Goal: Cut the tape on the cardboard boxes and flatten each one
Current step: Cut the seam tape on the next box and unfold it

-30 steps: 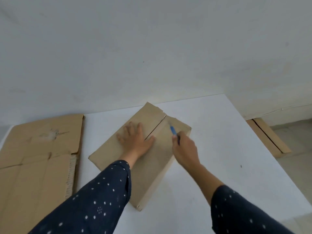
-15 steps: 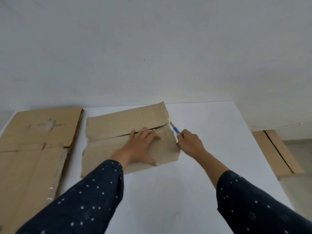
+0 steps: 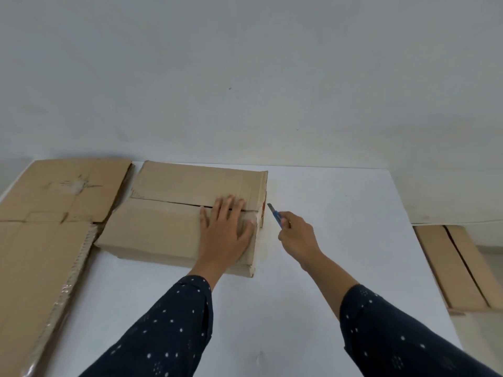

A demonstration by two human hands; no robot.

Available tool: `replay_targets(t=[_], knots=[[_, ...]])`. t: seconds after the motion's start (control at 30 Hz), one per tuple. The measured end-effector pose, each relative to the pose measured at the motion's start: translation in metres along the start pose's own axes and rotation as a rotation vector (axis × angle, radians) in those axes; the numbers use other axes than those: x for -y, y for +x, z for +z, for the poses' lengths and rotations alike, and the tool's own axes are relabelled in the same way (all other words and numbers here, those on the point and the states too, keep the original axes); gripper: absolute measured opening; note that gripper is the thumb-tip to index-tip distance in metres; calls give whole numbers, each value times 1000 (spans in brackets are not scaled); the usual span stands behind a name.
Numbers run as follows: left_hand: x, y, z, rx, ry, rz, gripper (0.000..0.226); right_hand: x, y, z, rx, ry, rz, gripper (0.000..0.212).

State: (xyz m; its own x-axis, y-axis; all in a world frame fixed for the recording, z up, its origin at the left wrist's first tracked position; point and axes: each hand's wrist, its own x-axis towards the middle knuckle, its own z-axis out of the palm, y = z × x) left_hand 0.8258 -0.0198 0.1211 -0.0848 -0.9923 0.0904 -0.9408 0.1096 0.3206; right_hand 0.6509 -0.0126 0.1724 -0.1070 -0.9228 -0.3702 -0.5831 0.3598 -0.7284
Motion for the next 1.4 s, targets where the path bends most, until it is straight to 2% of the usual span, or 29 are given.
replay_targets(t=[0.17, 0.4, 0.57, 0.87, 1.03, 1.2, 1.4], knots=[[1, 4, 3, -36, 7, -20, 56, 6, 10, 4, 4, -42, -126, 41], [2, 4, 8, -66, 2, -12, 52, -2, 15, 4, -5, -165, -182, 40], [2, 5, 9, -62, 14, -15, 54, -2, 13, 2, 24, -252, -189, 41], [-2, 5, 8, -74, -4, -28, 57, -10, -1, 1, 112, -237, -158, 42], [-3, 5, 8, -83, -6, -28, 55, -19, -23, 7, 150, -148, -134, 42], [-4, 5, 7, -78, -1, -31, 58, -18, -22, -9, 239, -214, -137, 40], [-4, 5, 5, -55, -7, -34, 62, -11, -13, -13, 38, -95, -93, 39]])
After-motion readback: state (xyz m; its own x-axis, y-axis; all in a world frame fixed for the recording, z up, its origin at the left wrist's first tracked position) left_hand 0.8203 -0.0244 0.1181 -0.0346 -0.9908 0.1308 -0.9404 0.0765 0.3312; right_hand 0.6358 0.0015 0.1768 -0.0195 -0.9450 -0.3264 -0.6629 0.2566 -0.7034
